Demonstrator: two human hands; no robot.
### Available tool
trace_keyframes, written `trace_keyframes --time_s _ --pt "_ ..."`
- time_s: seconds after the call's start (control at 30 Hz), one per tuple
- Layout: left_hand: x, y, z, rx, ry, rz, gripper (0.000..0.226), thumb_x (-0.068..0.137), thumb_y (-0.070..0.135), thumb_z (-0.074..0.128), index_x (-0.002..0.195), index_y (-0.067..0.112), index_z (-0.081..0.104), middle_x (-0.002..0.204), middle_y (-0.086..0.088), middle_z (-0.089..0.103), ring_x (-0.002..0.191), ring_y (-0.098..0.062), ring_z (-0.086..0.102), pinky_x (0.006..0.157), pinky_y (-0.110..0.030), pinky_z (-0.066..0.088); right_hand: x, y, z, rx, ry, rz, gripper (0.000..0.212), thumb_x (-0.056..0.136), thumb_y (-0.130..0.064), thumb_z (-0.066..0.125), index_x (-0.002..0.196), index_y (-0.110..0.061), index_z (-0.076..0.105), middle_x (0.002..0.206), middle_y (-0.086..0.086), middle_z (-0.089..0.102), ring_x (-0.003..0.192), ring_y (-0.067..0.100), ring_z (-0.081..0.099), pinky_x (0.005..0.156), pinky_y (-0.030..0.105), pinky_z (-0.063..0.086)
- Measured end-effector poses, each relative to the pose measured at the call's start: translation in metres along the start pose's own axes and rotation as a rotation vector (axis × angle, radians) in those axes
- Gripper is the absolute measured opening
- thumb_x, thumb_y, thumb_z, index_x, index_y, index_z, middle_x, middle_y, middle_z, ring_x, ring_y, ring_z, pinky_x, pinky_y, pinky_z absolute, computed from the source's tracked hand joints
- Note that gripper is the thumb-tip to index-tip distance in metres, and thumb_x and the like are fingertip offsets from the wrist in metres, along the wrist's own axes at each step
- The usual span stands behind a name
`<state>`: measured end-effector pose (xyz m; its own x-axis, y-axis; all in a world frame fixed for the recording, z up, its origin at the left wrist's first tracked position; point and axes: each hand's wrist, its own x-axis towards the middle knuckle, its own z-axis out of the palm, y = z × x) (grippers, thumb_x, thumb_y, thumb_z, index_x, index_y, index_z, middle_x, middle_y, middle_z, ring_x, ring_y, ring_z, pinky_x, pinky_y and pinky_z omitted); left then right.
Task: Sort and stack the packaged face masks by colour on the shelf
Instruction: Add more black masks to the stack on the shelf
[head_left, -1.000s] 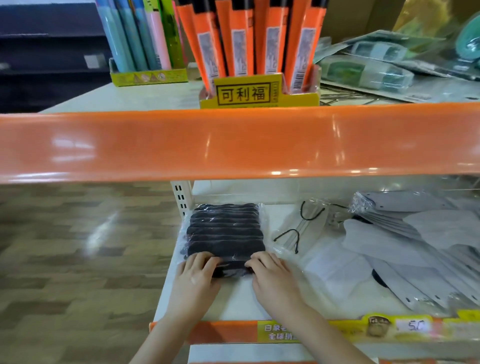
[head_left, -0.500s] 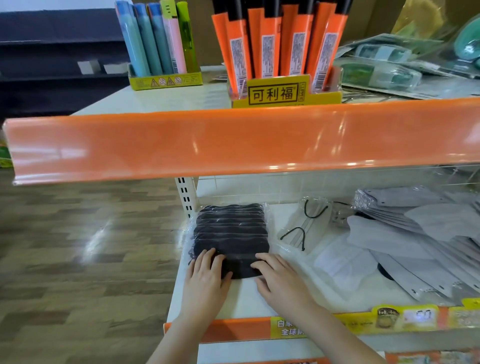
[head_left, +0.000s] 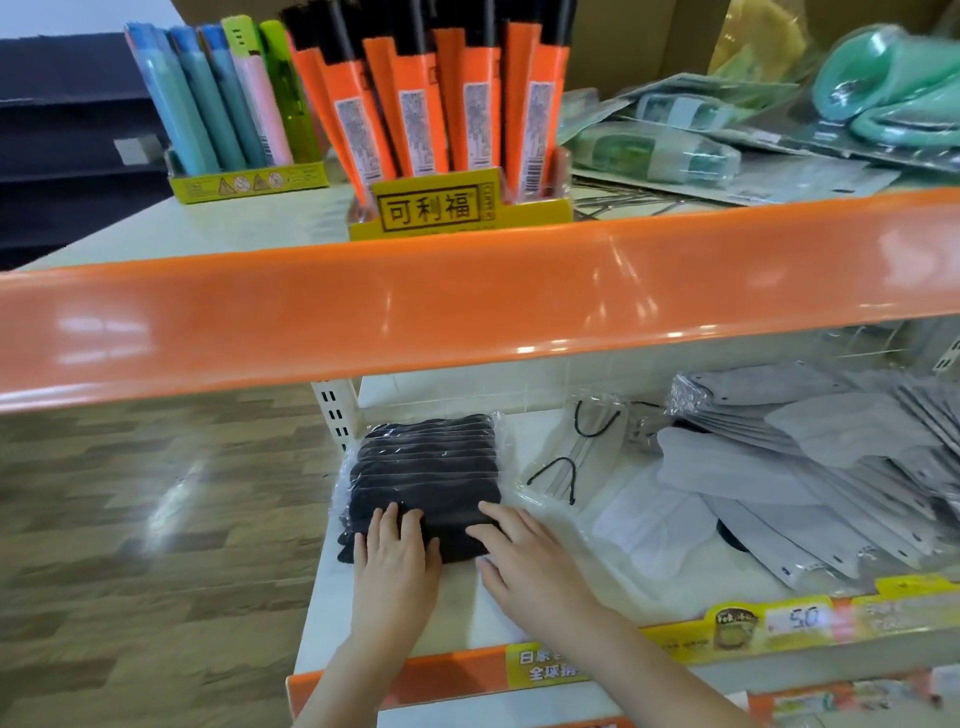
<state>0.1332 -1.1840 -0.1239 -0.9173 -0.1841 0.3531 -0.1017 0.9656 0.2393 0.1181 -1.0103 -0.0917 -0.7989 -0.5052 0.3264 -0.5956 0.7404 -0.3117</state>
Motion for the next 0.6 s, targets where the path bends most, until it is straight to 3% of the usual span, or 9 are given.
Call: trace_keyframes --time_s 0.1,0.17,0.27,0.43,0.6 --pt "0.005 0.028 0.000 -0.046 0.049 0.035 0.026 0.077 0.011 0.075 0.101 0.007 0.066 0.109 -0.016 0.067 0.105 -0.041 0.062 0.084 -0.055 0.052 -0.002 0.013 -0.012 -0.015 0.104 -0.007 0.033 0.084 -0.032 0.040 0.101 -0.026 0.068 0.114 -0.006 0.062 0.104 0.012 0.059 0.086 0.027 0.052" --pt "0.006 0.050 -0.001 -0.070 0.086 0.101 0.019 0.083 0.018 0.059 0.099 0.009 0.066 0.103 -0.010 0.068 0.100 -0.035 0.065 0.080 -0.048 0.055 -0.007 0.028 -0.022 -0.013 0.153 0.007 0.030 0.083 -0.029 0.042 0.096 -0.025 0.068 0.107 -0.007 0.062 0.098 0.013 0.060 0.080 0.027 0.052" --pt "0.006 0.091 -0.001 -0.146 0.059 0.194 0.034 0.078 0.025 0.039 0.095 0.013 0.066 0.097 -0.002 0.068 0.095 -0.027 0.066 0.073 -0.039 0.056 -0.020 0.063 -0.037 -0.089 0.213 0.028 0.028 0.078 -0.027 0.044 0.090 -0.024 0.069 0.099 -0.007 0.064 0.088 0.014 0.061 0.070 0.026 0.050" --pt "0.003 0.161 0.017 -0.223 0.057 0.288 0.027 0.074 0.026 0.042 0.098 0.024 0.055 0.092 0.006 0.064 0.089 -0.016 0.057 0.070 -0.028 0.041 -0.054 0.122 -0.060 -0.188 0.266 0.116 0.029 0.075 -0.027 0.044 0.086 -0.024 0.070 0.096 -0.005 0.063 0.088 0.016 0.059 0.070 0.029 0.051" --pt "-0.002 0.225 0.031 -0.245 0.031 0.355 0.027 0.070 0.023 0.042 0.087 0.022 0.063 0.085 0.007 0.065 0.081 -0.016 0.060 0.062 -0.026 0.049 -0.087 0.173 -0.082 -0.333 0.212 0.160 0.034 0.074 -0.023 0.043 0.095 -0.015 0.069 0.107 0.005 0.062 0.100 0.027 0.060 0.084 0.038 0.047"
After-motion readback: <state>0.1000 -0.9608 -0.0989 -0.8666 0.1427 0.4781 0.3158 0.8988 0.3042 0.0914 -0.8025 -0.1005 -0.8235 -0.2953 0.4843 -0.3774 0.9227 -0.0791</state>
